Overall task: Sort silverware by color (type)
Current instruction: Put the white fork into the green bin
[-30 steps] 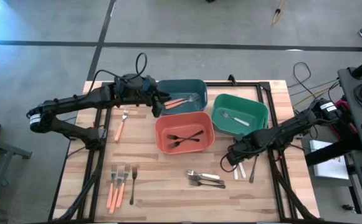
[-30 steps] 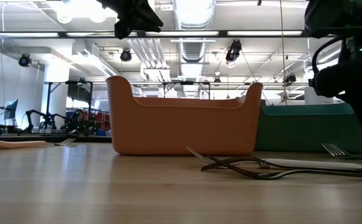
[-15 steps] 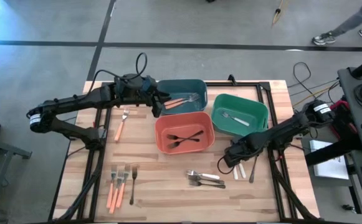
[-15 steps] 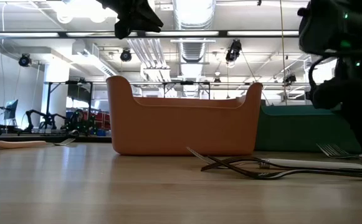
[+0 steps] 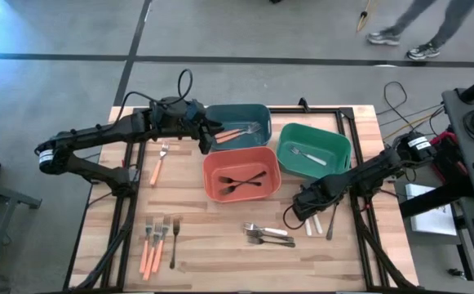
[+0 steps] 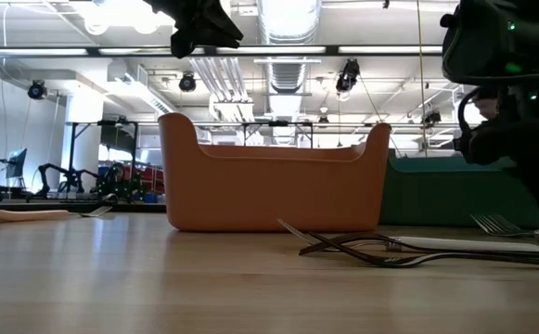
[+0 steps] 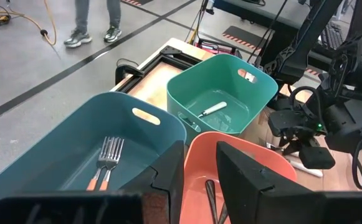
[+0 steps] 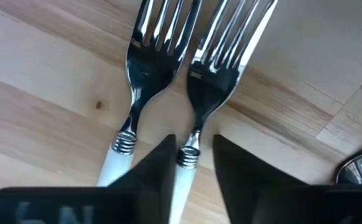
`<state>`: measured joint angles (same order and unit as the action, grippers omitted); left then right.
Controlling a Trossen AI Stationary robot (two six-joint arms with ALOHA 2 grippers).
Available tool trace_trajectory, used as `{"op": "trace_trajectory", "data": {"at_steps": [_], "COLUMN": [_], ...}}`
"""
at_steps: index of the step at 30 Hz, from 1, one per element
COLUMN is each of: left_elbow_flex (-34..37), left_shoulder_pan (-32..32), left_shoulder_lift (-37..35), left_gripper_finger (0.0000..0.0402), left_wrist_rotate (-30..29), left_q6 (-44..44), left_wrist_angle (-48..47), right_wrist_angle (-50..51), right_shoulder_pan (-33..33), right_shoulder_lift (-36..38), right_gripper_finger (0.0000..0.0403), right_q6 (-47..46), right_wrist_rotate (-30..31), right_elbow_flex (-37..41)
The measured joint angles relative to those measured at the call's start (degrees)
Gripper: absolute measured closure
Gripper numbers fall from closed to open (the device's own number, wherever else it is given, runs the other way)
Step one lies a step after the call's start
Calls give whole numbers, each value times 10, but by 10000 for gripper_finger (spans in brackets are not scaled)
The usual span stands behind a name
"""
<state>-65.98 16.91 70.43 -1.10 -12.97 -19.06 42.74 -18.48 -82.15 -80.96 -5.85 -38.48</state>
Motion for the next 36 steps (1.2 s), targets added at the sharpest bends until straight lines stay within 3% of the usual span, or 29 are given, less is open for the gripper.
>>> {"op": "trace_trajectory", "data": {"at_steps": [5, 12, 19, 24, 30, 36], "left_elbow_flex": [0, 0, 0, 0, 0, 0], "left_shoulder_pan": [0, 0, 0, 0, 0, 0], "left_shoulder_lift": [0, 0, 0, 0, 0, 0], "left_gripper_finger": [325, 325, 325, 325, 325, 325], "left_wrist_rotate": [0, 0, 0, 0, 0, 0], "left_q6": [0, 0, 4, 4, 4, 4], "left_wrist_angle": [0, 0, 1, 2, 4, 6], "right_wrist_angle": [0, 48, 171, 192, 230, 252], "right_shoulder_pan": [0, 0, 1, 2, 28, 116], "right_shoulder_lift": [1, 29, 96, 135, 139, 121], "right_gripper_finger": [379, 380, 381, 382, 382, 382], "right_q6": [0, 16, 59, 84, 118, 229], "right_wrist_rotate": [-2, -7, -52, -60, 39, 121], "right_elbow_flex": [0, -23, -91, -157, -275, -380]}}
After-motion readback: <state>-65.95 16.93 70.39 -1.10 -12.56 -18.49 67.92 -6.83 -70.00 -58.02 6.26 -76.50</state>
